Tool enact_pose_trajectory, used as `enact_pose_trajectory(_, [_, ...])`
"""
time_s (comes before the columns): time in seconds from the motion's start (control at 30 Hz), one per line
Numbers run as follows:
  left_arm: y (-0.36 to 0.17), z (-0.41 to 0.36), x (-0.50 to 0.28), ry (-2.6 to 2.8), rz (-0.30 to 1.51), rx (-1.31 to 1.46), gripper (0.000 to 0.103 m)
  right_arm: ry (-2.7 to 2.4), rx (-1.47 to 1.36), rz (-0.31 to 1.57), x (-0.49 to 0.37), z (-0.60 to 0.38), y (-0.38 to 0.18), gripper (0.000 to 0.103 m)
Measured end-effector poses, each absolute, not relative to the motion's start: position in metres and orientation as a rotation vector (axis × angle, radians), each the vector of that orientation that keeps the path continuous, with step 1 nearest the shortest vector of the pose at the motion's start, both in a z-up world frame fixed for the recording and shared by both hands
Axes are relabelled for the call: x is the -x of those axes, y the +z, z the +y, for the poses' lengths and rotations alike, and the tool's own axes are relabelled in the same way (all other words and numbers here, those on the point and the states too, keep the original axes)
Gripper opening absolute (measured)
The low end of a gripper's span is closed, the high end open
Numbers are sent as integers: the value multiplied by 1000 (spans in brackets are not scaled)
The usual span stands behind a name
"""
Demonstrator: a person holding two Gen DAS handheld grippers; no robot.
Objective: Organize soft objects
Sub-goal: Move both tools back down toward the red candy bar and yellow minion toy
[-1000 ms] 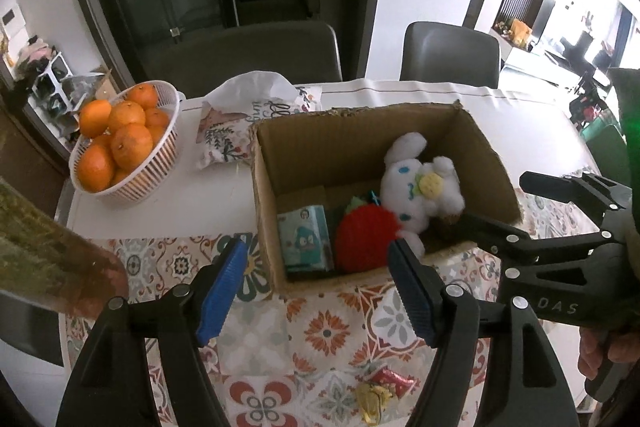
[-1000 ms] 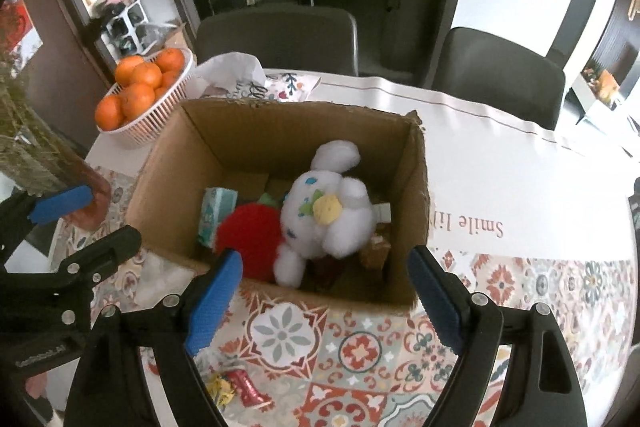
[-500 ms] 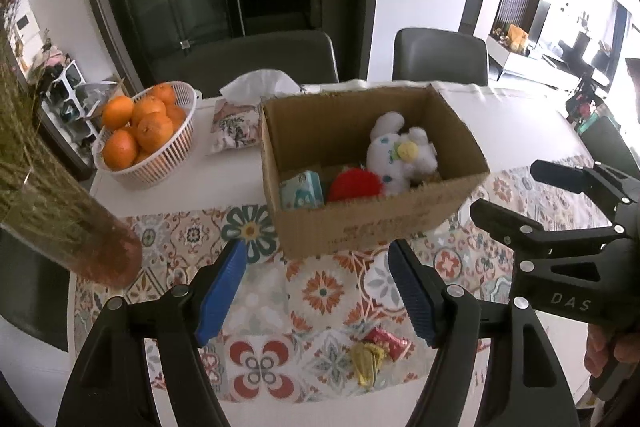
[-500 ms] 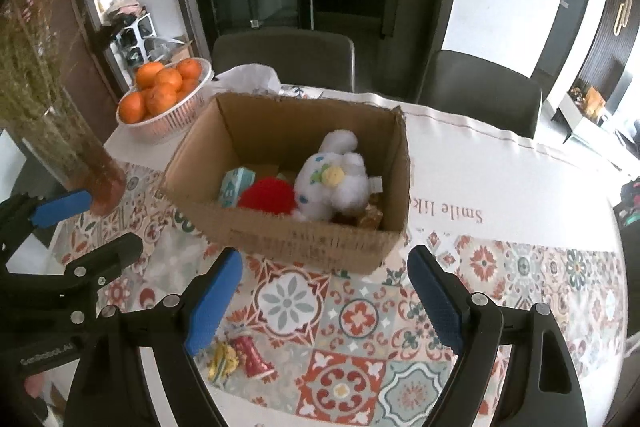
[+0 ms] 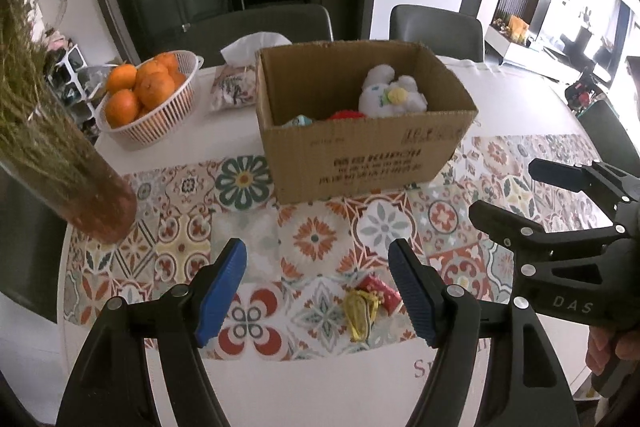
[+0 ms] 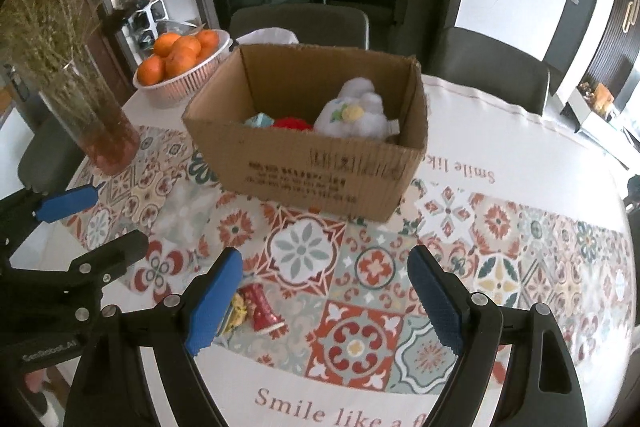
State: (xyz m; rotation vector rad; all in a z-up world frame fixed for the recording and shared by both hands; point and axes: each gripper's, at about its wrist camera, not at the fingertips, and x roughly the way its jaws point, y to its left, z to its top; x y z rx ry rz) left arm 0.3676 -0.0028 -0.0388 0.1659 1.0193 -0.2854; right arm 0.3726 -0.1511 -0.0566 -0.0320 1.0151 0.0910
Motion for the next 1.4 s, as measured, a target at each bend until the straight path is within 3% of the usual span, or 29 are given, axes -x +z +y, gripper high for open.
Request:
enact_pose_trajectory(0.7, [-109,-3,-327,-346,1162,-157,73,217,107,1108,-347,-137,-119,82])
enact_pose_trajectory(1.4, [-180,-11,-321,-439,1201,-191,72,370,200,1212,-359,-120,-189,69])
